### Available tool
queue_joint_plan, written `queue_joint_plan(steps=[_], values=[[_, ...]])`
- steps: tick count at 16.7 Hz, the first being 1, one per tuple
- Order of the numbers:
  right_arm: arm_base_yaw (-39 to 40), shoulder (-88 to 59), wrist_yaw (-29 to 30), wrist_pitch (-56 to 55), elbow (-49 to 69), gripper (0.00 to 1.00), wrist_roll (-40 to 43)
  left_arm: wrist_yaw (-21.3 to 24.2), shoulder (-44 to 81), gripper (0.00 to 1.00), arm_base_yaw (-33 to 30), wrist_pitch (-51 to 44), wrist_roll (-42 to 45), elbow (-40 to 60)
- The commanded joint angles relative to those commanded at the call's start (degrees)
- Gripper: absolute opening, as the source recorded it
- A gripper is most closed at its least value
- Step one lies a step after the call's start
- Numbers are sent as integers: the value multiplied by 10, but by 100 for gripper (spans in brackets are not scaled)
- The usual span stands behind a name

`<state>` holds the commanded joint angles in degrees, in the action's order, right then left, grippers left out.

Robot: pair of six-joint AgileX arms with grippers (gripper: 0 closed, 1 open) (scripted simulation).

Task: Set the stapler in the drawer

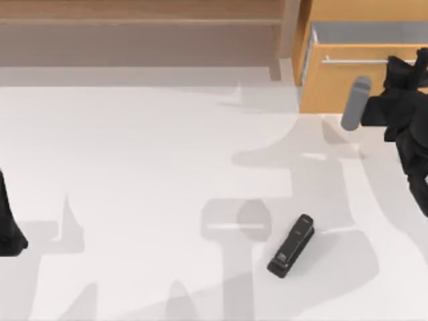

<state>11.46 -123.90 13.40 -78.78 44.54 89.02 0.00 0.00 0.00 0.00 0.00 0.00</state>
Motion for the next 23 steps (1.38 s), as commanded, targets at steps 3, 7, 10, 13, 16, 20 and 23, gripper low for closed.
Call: queue_joint_plan(steps=[3,7,10,13,16,20,23], values=[[1,2,1,-1,-2,0,0,0,0,100,0,0,0,0],[5,14,5,-20,-20,0,-2,0,0,100,0,0,0,0],[12,31,14,-47,-75,0,-1,0,0,100,0,0,0,0],[19,48,22,-79,-137,0,-1,0,0,100,0,0,0,0],[26,57,27,-92,-151,0,-1,0,0,100,0,0,0,0],[29,61,31,-100,-158,0,-1,0,0,100,0,0,0,0],[41,73,44,-138,-202,0,-1,0,0,100,0,0,0,0]])
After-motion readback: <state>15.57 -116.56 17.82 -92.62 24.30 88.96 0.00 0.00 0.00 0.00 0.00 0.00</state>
